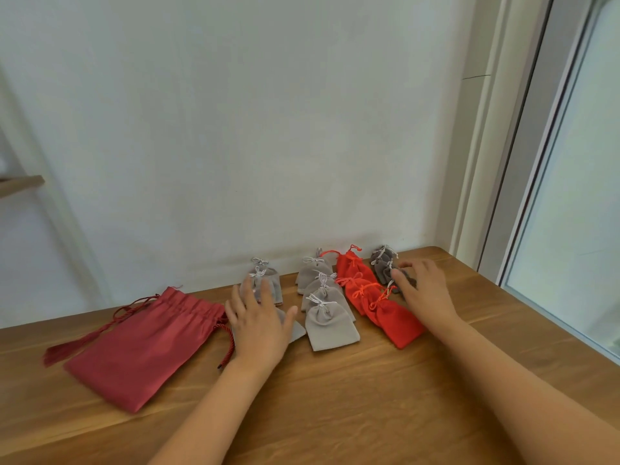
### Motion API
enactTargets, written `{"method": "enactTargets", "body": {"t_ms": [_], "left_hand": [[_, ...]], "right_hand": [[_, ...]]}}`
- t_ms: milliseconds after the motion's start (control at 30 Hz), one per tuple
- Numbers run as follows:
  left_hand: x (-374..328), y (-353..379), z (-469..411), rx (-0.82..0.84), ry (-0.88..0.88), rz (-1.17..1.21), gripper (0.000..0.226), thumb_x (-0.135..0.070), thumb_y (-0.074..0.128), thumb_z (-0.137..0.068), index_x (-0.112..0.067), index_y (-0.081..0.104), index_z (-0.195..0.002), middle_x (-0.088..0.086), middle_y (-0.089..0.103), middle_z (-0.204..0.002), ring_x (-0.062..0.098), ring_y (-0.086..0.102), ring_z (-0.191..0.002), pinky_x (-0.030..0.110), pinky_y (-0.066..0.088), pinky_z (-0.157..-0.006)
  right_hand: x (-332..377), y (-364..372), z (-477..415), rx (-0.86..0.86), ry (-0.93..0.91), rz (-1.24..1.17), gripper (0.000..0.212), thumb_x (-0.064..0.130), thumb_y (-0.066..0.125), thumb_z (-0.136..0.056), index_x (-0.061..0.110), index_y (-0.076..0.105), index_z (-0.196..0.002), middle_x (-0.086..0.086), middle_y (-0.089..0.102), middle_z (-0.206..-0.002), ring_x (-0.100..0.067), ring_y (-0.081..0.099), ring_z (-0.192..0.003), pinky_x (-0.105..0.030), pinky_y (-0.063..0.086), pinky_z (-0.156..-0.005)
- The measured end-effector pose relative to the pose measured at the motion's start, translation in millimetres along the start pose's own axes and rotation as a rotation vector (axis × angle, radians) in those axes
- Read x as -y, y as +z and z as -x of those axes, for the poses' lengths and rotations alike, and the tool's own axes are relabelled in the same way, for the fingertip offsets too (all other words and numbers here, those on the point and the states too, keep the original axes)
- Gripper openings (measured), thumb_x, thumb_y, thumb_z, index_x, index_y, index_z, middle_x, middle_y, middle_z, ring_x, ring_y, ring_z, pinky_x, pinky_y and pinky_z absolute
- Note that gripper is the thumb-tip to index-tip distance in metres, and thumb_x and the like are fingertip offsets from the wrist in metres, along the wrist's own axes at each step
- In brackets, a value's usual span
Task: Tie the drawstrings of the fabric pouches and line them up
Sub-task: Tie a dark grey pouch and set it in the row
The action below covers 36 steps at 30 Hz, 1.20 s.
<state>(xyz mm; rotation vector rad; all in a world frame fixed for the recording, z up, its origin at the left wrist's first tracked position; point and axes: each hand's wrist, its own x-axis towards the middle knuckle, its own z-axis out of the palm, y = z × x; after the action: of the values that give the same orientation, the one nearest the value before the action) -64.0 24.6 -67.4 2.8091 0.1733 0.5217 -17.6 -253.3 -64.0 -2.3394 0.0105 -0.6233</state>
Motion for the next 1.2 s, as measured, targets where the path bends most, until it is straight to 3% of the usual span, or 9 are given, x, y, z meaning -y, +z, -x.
{"method": "enactTargets", "body": {"t_ms": [133,233,400,500,633,767,900,1033,1200], "left_hand": [[-1.3,9.6,-1.0,0.194,-0.019,-0.052,0.070,-0.057,0.021,-0.098,-0.021,-0.001,-0.154,0.011,-0.011,-0.161,0.037,-0.010,-0.146,0.051,-0.002,-0.117],[-0.3,8.0,-4.1,0.288,-0.014,-0.080,0.060,-0.051,0.014,-0.101,-0.026,0.000,-0.154,0.007,-0.009,-0.161,0.038,-0.006,-0.146,0.051,0.002,-0.117],[4.9,-3.0,-15.0,0.301,0.044,-0.104,0.055,-0.045,0.023,-0.103,-0.030,0.009,-0.154,0.006,-0.001,-0.162,0.038,0.012,-0.144,0.051,0.022,-0.113],[9.1,-11.9,-29.7,0.264,0.117,-0.193,0.085,-0.069,0.045,-0.086,-0.033,0.006,-0.153,0.009,0.005,-0.158,0.034,0.023,-0.139,0.044,0.029,-0.109],[9.6,-17.5,-55.1,0.289,0.265,-0.360,0.120,-0.091,0.045,-0.057,-0.037,-0.004,-0.152,0.007,-0.007,-0.159,0.037,0.001,-0.143,0.051,0.007,-0.114],[13.1,-13.8,-82.2,0.502,0.431,-0.261,0.139,-0.101,0.027,-0.030,-0.042,-0.011,-0.149,0.000,-0.023,-0.159,0.030,-0.031,-0.141,0.053,-0.018,-0.111],[19.3,-4.4,-91.4,0.666,0.315,-0.139,0.144,-0.103,0.035,-0.027,-0.040,0.000,-0.152,-0.002,-0.012,-0.161,0.027,-0.021,-0.145,0.050,-0.004,-0.117],[13.6,-4.1,-81.0,0.677,0.212,-0.131,0.144,-0.100,0.037,-0.030,-0.033,0.005,-0.153,0.002,-0.007,-0.162,0.030,-0.016,-0.146,0.050,0.005,-0.118],[5.1,-1.8,-67.5,0.621,0.051,-0.271,0.121,-0.089,0.046,-0.062,-0.024,0.003,-0.155,0.012,0.000,-0.161,0.039,-0.006,-0.146,0.053,0.008,-0.117]], "right_hand": [[21.5,5.6,16.4,0.279,-0.347,0.196,0.048,0.049,0.048,-0.096,0.041,0.038,-0.143,0.007,0.016,-0.159,-0.020,0.003,-0.148,-0.040,0.006,-0.118],[22.1,11.2,9.1,0.460,-0.459,0.351,0.054,0.058,0.039,-0.096,0.052,0.021,-0.146,0.016,-0.008,-0.159,-0.016,-0.016,-0.146,-0.036,-0.007,-0.115],[19.3,33.7,-3.5,0.600,-0.245,0.326,0.066,0.065,0.041,-0.091,0.052,0.012,-0.148,-0.009,-0.009,-0.162,-0.034,0.011,-0.147,-0.045,0.013,-0.119],[25.6,38.9,-12.0,0.621,-0.189,0.326,0.069,0.063,0.046,-0.091,0.046,0.014,-0.150,-0.014,-0.004,-0.162,-0.034,0.025,-0.144,-0.042,0.025,-0.117],[43.7,45.8,-17.7,0.450,-0.177,0.314,0.064,0.057,0.042,-0.095,0.033,0.022,-0.151,-0.011,0.008,-0.161,-0.034,0.012,-0.146,-0.045,0.019,-0.116],[43.6,65.5,-26.3,0.410,-0.117,0.330,0.058,0.052,0.029,-0.100,0.035,0.011,-0.153,-0.010,-0.004,-0.162,-0.041,-0.002,-0.147,-0.048,0.006,-0.118],[35.6,76.1,-42.0,0.513,-0.115,0.280,0.057,0.055,0.028,-0.099,0.037,0.015,-0.153,-0.012,0.001,-0.162,-0.036,0.009,-0.147,-0.046,0.016,-0.117],[32.9,83.0,-49.4,0.542,-0.196,0.234,0.063,0.067,0.033,-0.093,0.038,0.028,-0.148,-0.006,0.013,-0.161,-0.028,0.024,-0.144,-0.041,0.027,-0.113],[31.0,84.6,-59.1,0.627,-0.284,0.038,0.073,0.082,0.030,-0.081,0.046,0.033,-0.144,0.008,0.025,-0.157,-0.018,0.030,-0.141,-0.040,0.029,-0.113]]}}
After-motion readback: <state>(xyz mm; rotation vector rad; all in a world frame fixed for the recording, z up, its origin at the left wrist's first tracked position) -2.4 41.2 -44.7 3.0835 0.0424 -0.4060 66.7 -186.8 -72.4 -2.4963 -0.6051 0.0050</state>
